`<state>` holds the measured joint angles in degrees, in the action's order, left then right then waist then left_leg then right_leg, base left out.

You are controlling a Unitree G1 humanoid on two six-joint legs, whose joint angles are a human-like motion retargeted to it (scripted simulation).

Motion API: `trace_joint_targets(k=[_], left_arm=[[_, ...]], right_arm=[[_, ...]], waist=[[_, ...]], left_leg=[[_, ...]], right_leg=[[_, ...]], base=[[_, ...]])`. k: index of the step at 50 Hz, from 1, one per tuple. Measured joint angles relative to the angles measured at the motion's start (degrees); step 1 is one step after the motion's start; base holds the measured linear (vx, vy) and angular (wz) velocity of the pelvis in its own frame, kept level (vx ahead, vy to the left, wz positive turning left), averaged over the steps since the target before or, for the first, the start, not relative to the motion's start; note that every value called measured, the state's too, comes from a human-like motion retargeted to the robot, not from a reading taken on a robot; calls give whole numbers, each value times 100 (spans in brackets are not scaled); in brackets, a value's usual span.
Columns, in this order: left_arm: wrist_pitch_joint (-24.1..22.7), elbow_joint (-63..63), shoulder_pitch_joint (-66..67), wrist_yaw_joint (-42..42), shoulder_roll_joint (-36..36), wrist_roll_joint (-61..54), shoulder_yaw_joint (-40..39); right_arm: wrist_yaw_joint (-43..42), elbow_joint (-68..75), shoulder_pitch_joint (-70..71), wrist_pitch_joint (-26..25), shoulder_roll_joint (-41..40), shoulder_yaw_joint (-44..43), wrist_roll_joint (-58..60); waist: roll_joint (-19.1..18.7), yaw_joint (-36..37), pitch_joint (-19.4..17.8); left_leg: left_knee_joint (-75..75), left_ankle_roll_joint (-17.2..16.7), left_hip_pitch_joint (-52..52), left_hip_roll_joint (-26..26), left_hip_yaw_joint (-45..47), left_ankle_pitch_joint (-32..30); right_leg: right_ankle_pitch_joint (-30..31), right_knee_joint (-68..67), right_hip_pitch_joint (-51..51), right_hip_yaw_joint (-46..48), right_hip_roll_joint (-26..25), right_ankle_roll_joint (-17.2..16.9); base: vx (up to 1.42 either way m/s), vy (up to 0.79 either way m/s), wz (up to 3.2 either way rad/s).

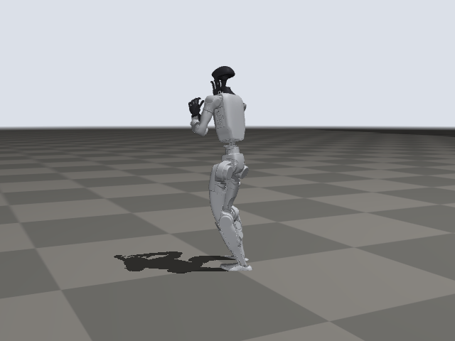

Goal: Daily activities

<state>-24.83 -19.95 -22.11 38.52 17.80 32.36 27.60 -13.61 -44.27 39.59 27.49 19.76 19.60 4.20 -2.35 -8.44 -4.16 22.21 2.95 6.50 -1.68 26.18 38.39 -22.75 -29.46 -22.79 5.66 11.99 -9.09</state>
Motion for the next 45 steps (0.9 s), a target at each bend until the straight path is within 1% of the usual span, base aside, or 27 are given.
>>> trace_joint_targets(k=[5, 10, 18, 23, 30, 45], left_arm=[[-13, -244, -316, 358, -155, 34, -55], [-29, -431, -426, 737, -357, 47, -70], [-82, -618, -336, 1088, -614, 40, -61], [-155, -683, -261, 1083, -607, 1, -67], [-294, -742, -217, 951, -401, -121, -116], [-603, -917, -217, 628, -35, -364, -283]], right_arm=[[-103, -19, -193, 102, 29, 155, -225], [-263, -63, -425, 261, 0, 289, -443], [-440, -78, -766, 459, -106, 546, -774], [-375, -15, -889, 503, -149, 702, -1007], [-244, 101, -1009, 536, -253, 851, -1411], [-49, 221, -1301, 599, -646, 903, -2284]], waist=[[-113, 91, 45], [-207, 250, 87], [-256, 479, 140], [-276, 563, 195], [-295, 608, 279], [-194, 502, 349]], left_leg=[[298, -15, 237, -9, -231, 130], [498, -50, 374, 35, -451, 207], [882, -201, 511, 308, -669, 183], [1080, -262, 539, 536, -686, 242], [1199, -278, 517, 782, -675, 356], [1099, -256, 430, 988, -669, 454]], right_leg=[[-216, -265, -185, 61, 109, 41], [-450, -288, -118, 303, 176, 158], [-607, -73, 215, 791, 89, 288], [-588, 174, 450, 1061, -63, 316], [-473, 580, 727, 1302, -298, 305], [-237, 1107, 971, 1370, -610, 258]], base=[[5, -5, 50], [7, -10, 49], [5, -14, 37], [2, -12, 22], [0, -9, 10], [0, -1, 0]])
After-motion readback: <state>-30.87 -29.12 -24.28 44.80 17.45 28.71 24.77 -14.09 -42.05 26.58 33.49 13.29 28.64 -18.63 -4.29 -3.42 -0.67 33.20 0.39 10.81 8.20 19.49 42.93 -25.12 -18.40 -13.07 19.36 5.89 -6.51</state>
